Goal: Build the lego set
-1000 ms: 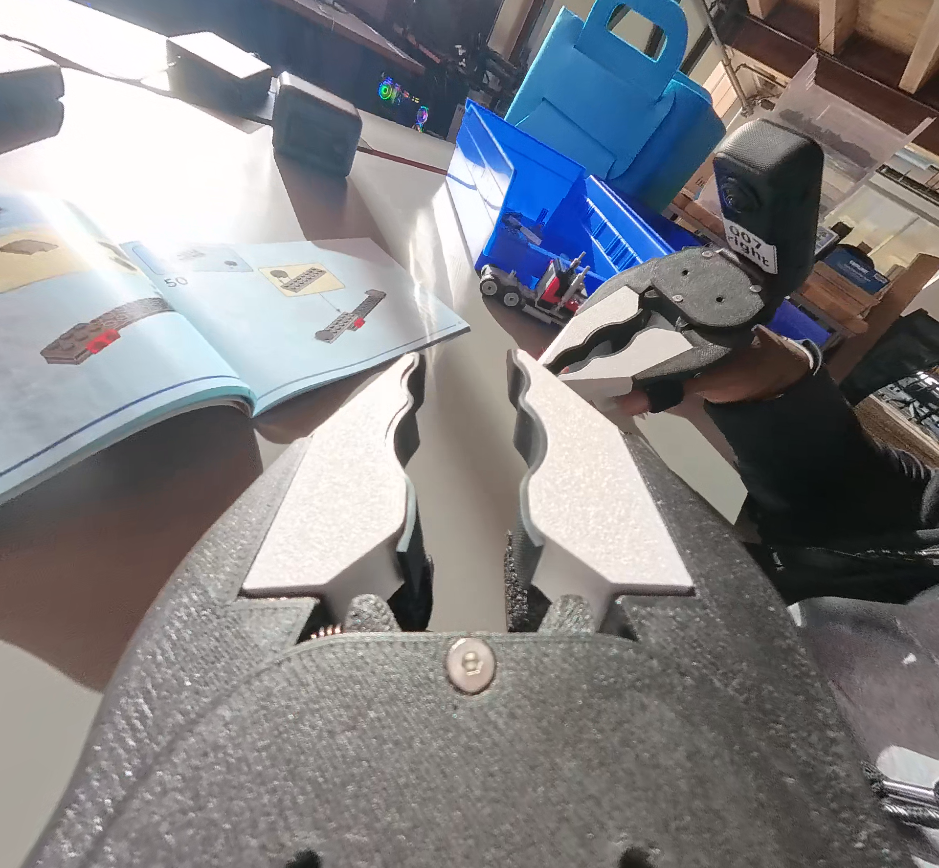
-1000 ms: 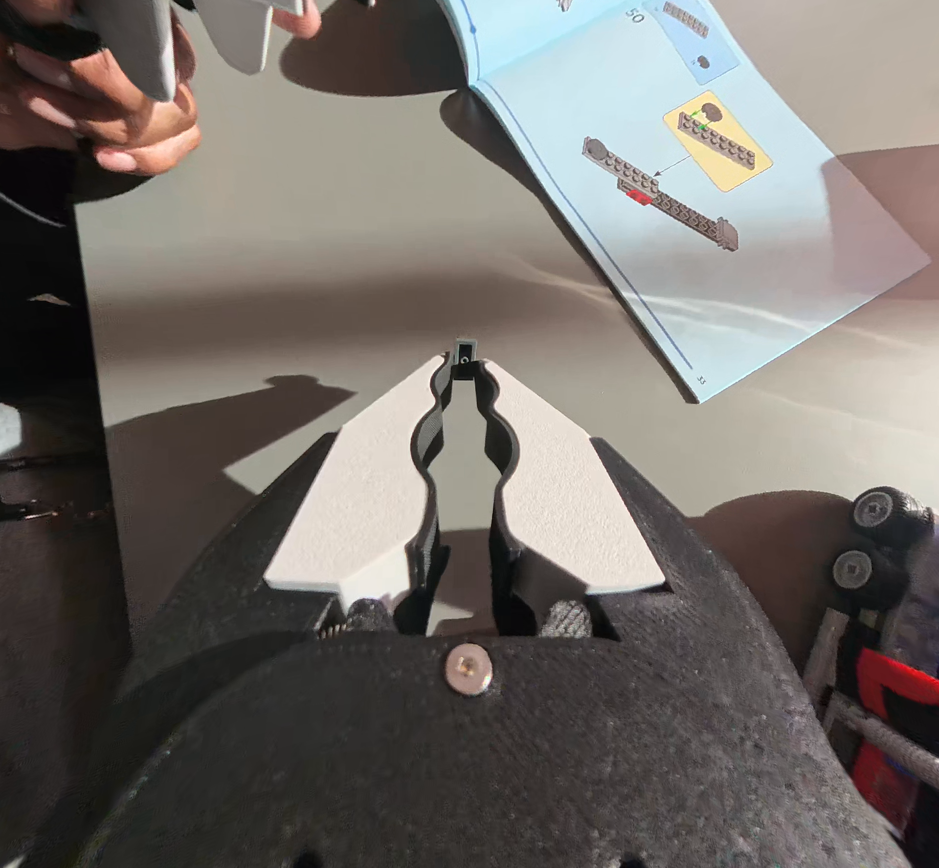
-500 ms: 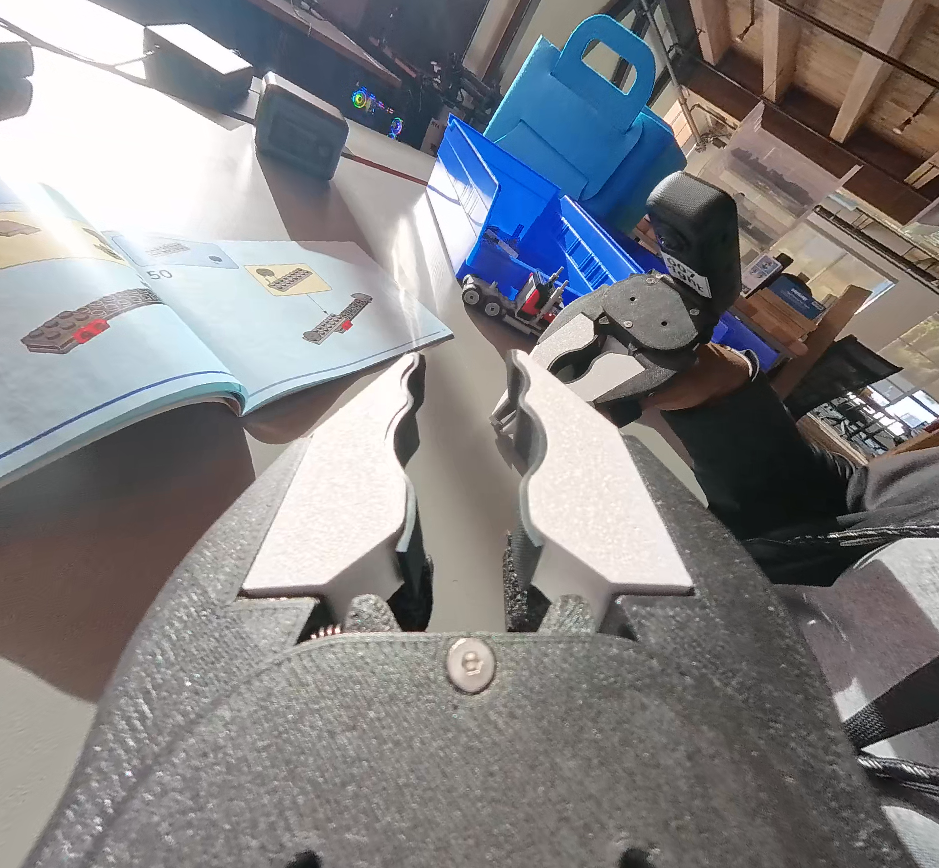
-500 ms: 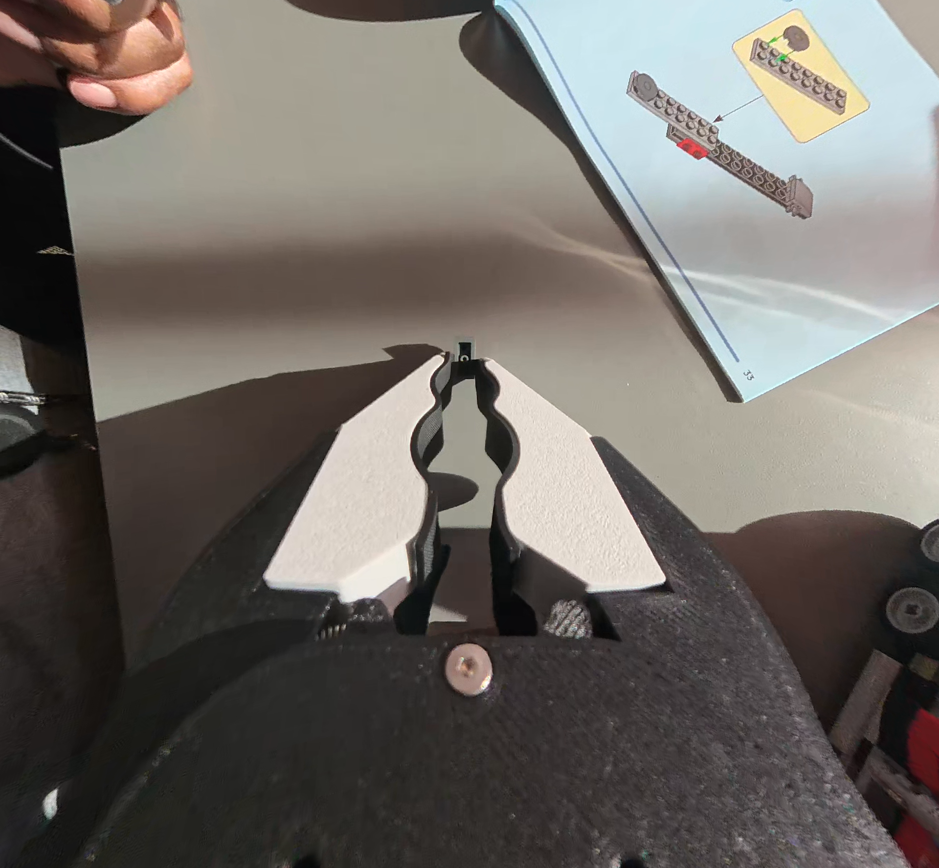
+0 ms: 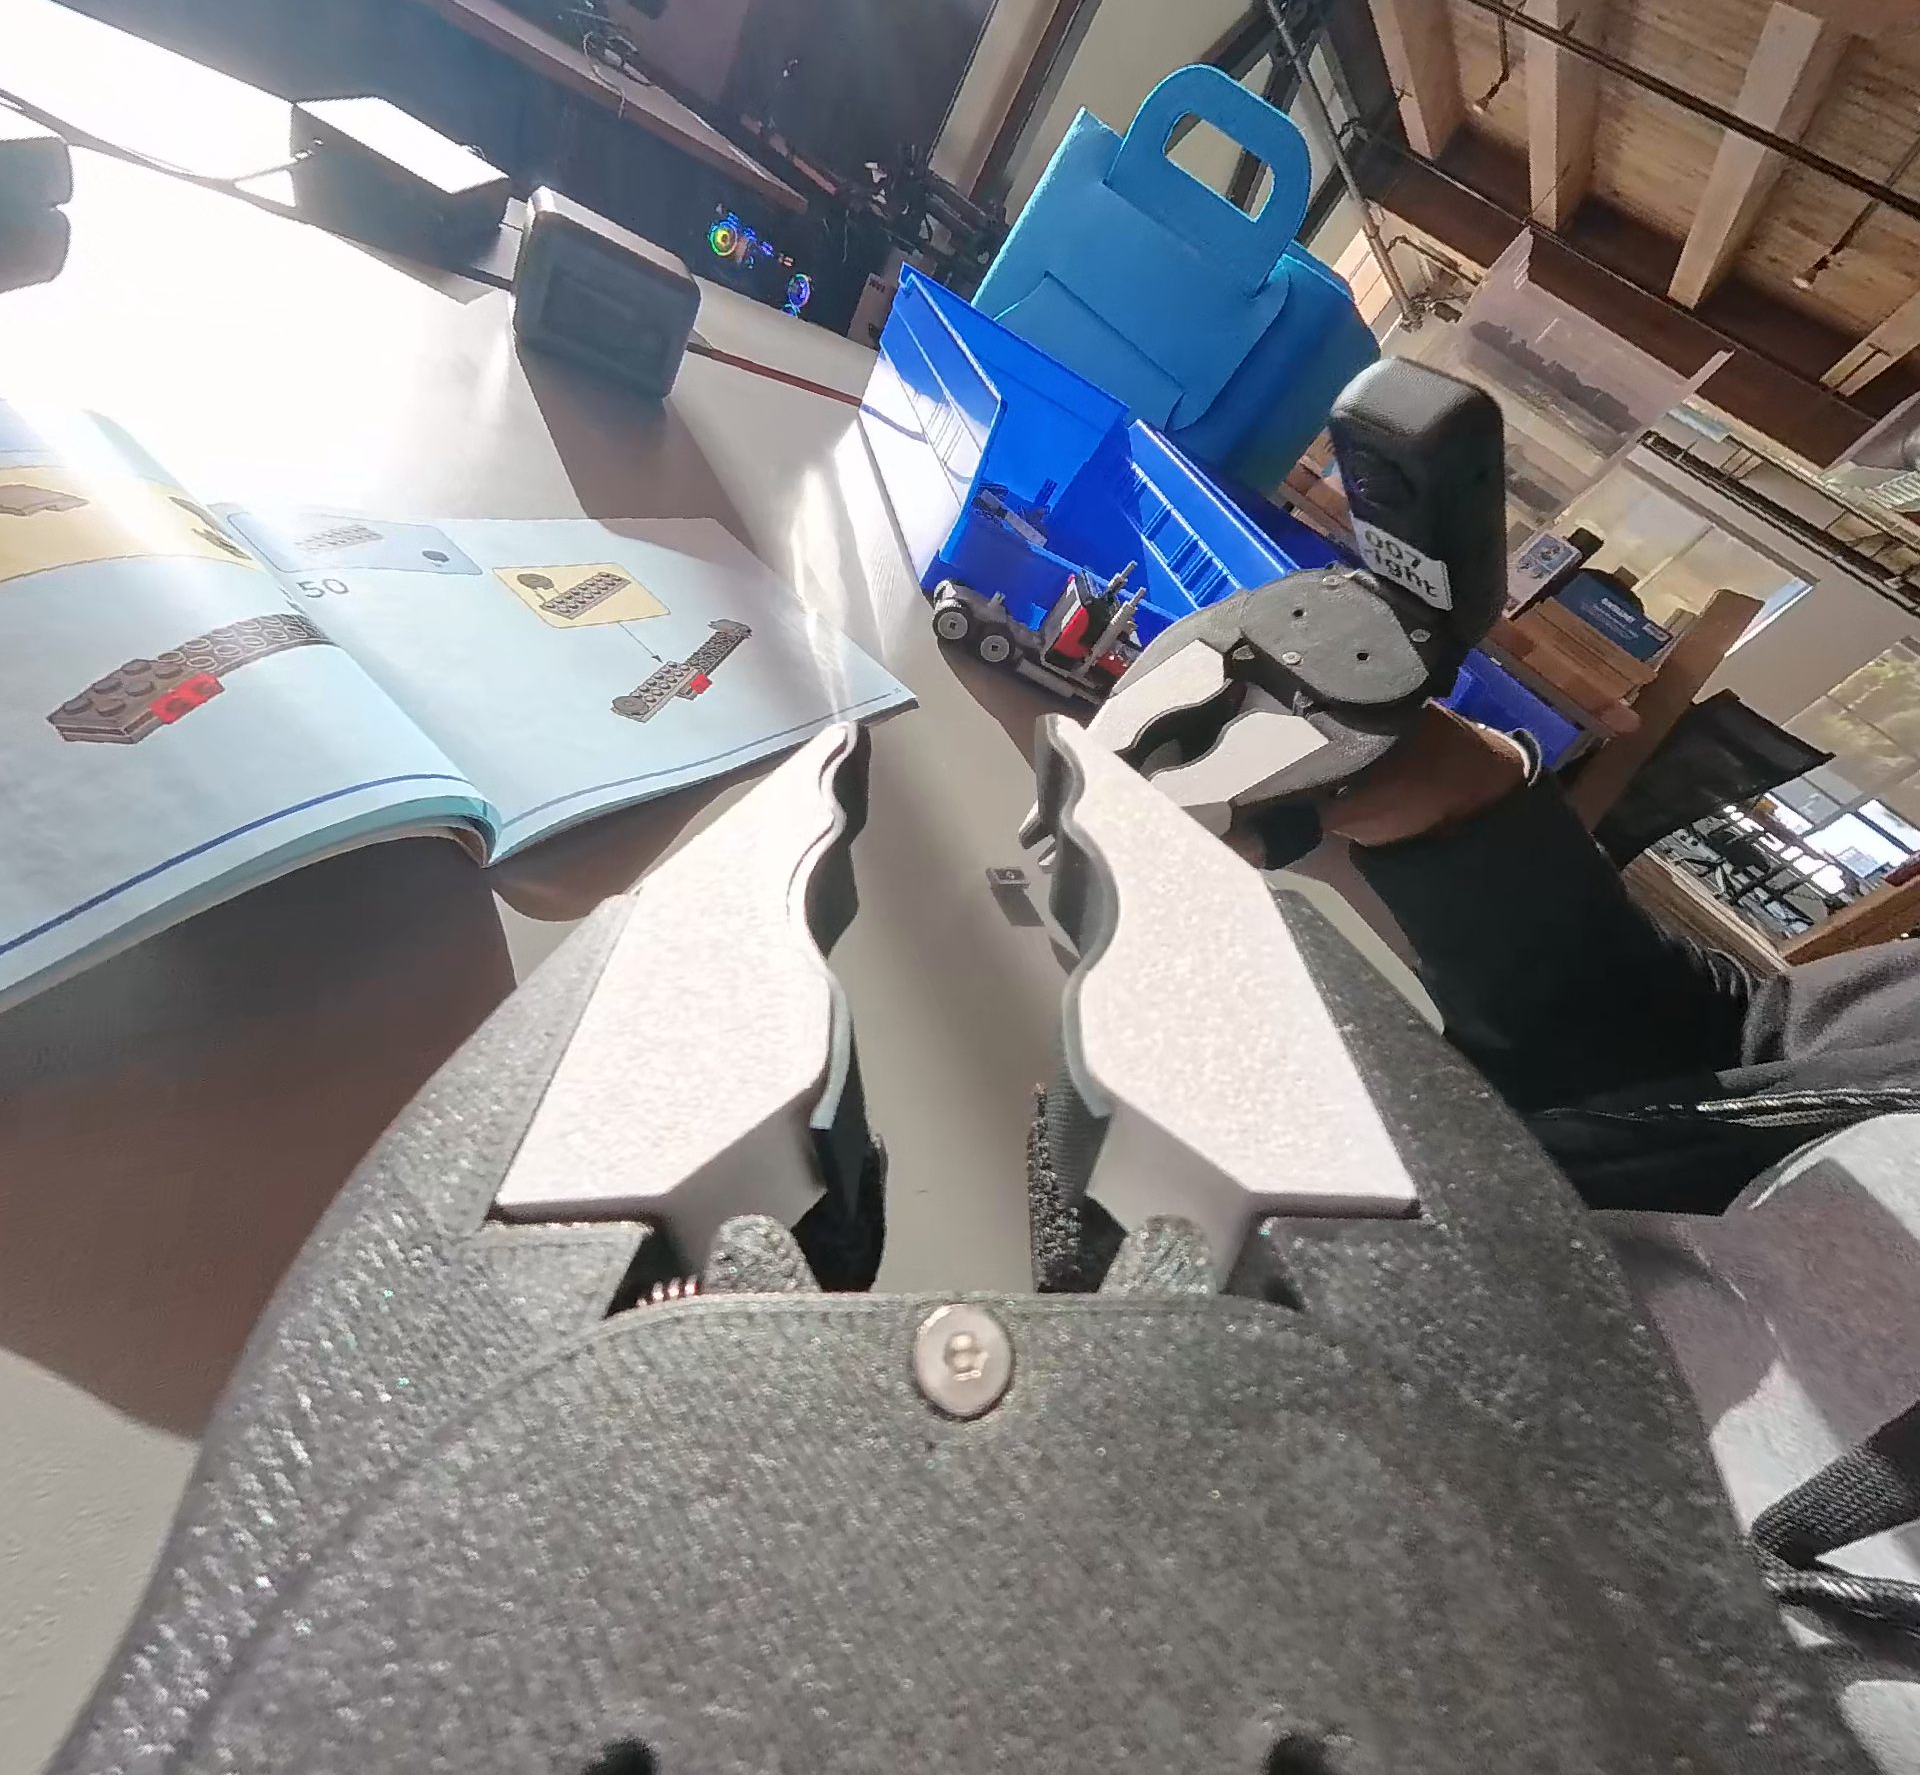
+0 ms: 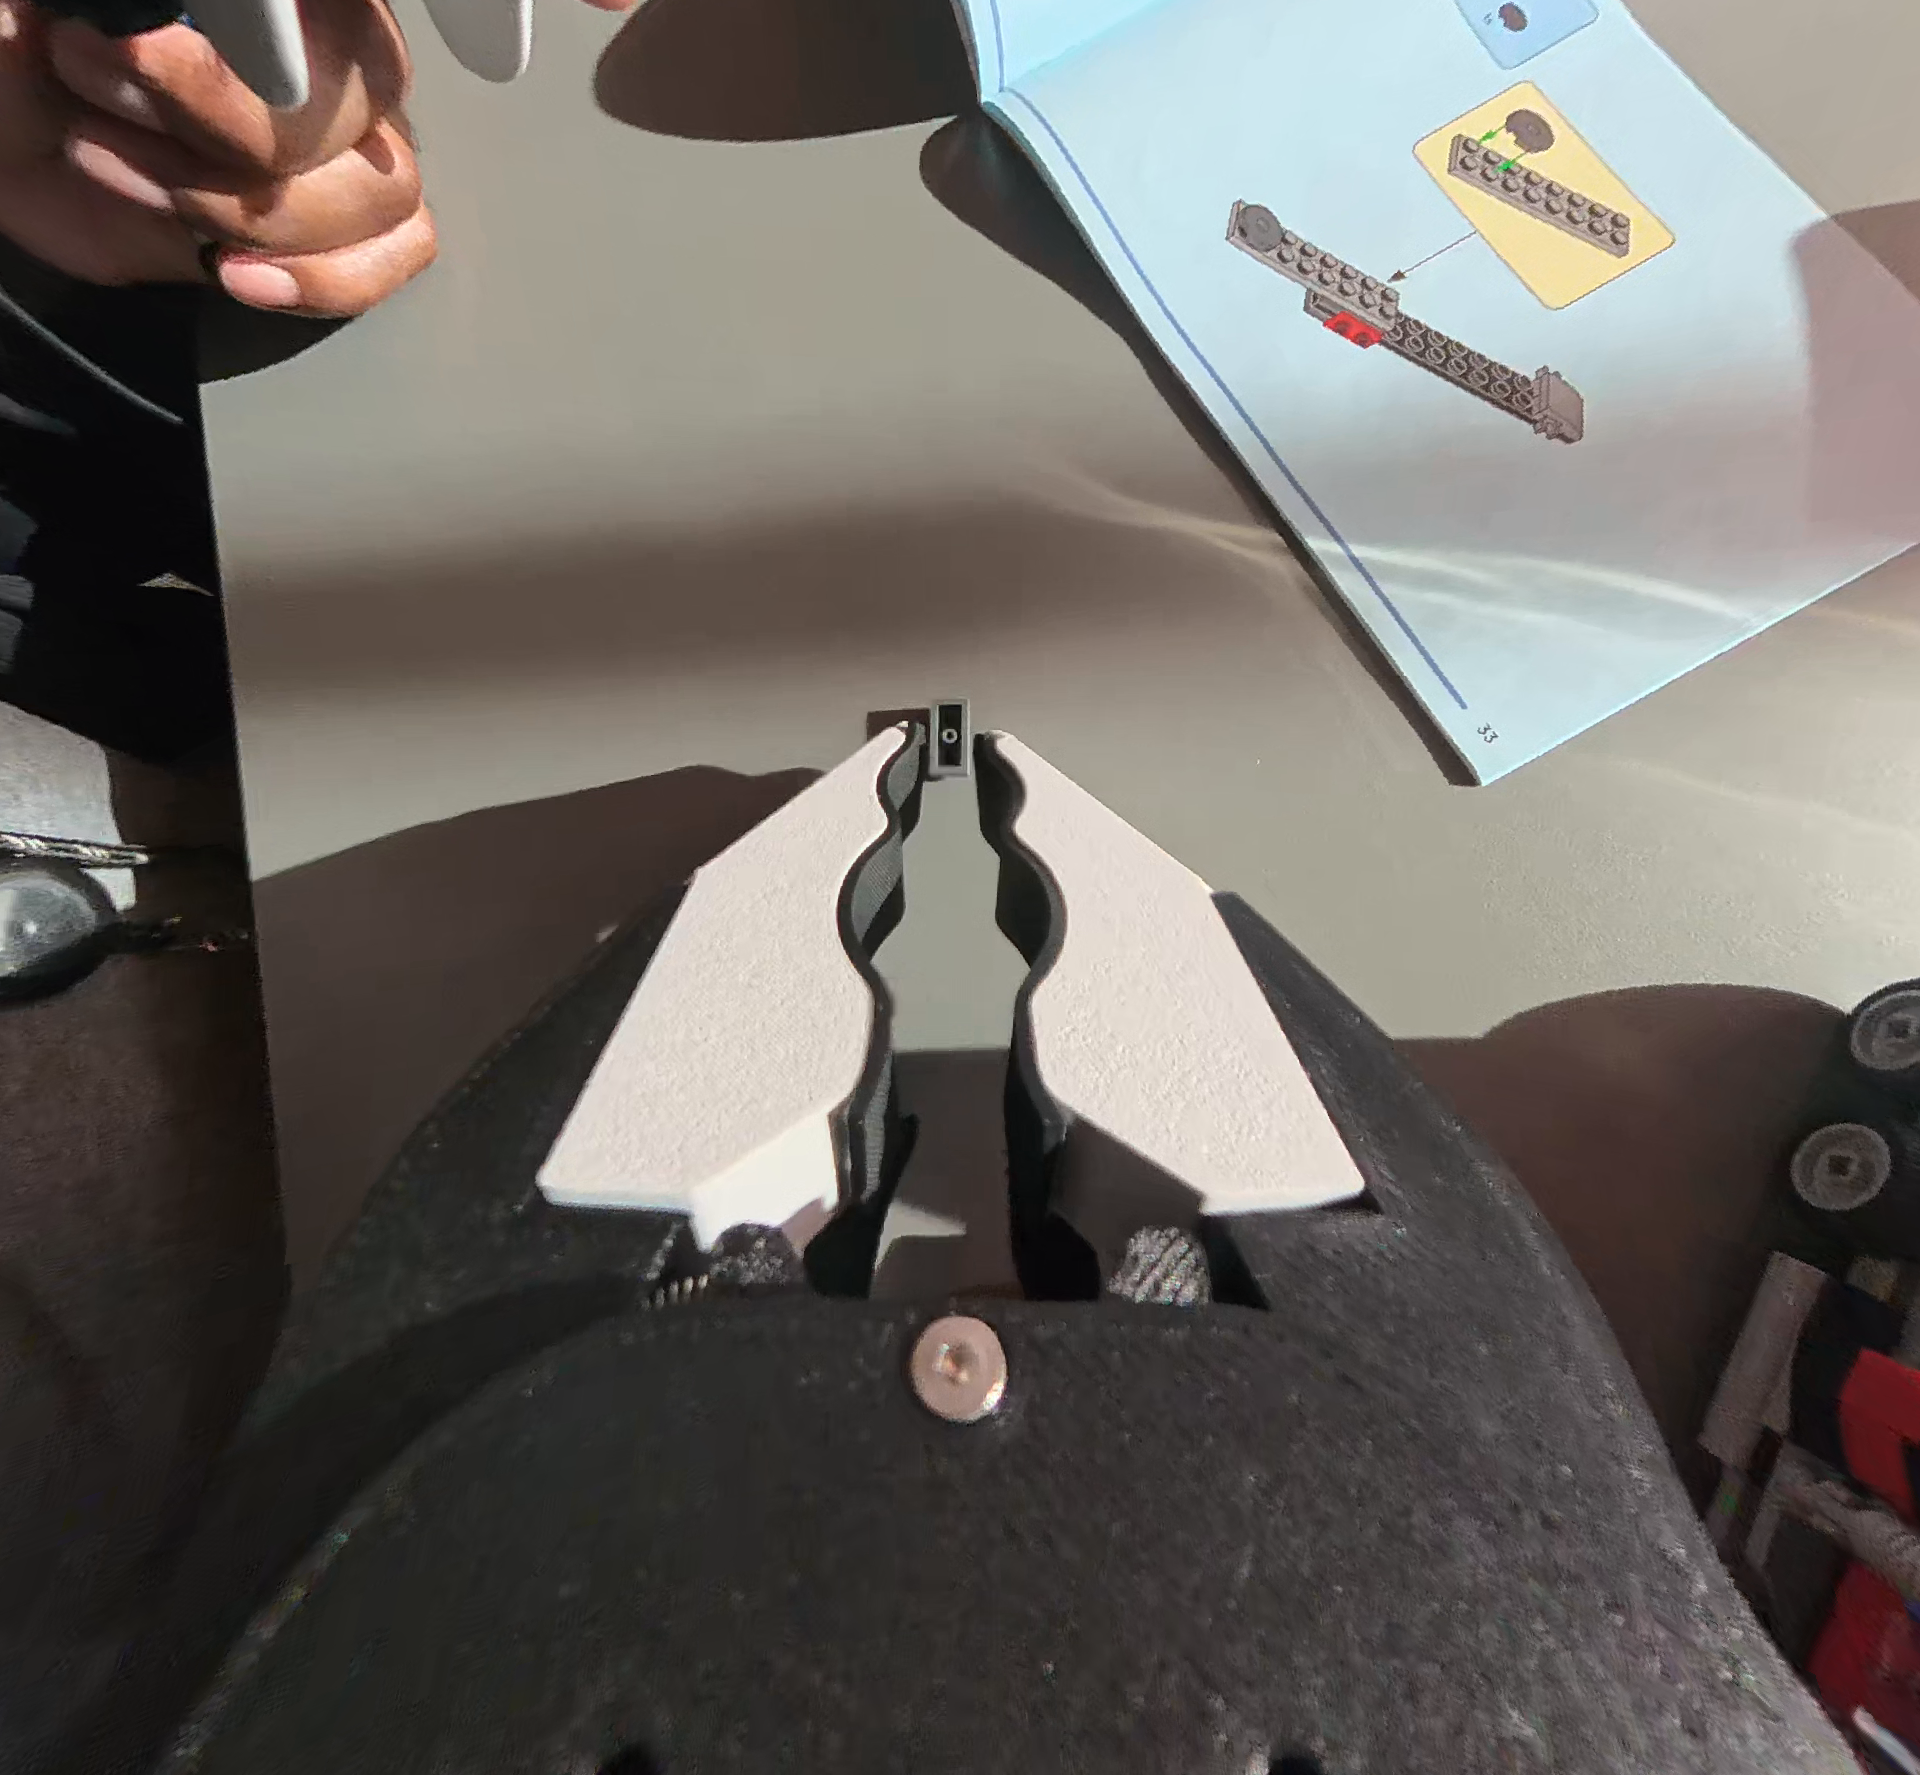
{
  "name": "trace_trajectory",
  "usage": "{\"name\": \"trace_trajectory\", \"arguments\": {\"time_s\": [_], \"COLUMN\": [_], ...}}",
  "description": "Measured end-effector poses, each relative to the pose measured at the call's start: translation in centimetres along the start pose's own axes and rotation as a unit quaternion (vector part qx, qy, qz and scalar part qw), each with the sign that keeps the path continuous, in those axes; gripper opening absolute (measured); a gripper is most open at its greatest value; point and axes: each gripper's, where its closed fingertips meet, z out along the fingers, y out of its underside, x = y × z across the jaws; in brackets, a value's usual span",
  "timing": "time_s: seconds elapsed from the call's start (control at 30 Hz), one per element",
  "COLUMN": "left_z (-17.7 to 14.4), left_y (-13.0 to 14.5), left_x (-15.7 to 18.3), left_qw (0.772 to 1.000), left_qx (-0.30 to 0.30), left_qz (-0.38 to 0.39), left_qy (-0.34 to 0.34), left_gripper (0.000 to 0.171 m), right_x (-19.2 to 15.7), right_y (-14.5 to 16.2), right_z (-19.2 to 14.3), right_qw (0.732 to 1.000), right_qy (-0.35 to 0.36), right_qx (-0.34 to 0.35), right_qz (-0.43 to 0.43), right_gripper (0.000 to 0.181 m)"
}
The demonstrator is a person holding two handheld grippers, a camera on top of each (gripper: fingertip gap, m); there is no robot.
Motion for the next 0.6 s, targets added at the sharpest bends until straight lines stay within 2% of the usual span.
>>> {"name": "trace_trajectory", "arguments": {"time_s": [0.17,0.37,0.6], "left_z": [-0.1,-0.1,-0.1], "left_y": [0.1,0.1,0.2], "left_x": [0.2,0.3,0.5], "left_qw": [1.000,1.000,1.000], "left_qx": [0.000,-0.002,-0.004], "left_qz": [0.003,0.004,0.007], "left_qy": [0.003,0.004,0.004], "left_gripper": [0.033,0.033,0.033], "right_x": [-0.1,-1.4,-2.9], "right_y": [0.6,3.4,4.1], "right_z": [-2.1,-4.2,-3.1], "right_qw": [1.000,1.000,0.999], "right_qy": [0.012,-0.005,-0.015], "right_qx": [0.007,-0.018,-0.033], "right_qz": [0.006,0.010,0.000], "right_gripper": [0.014,0.019,0.032]}}
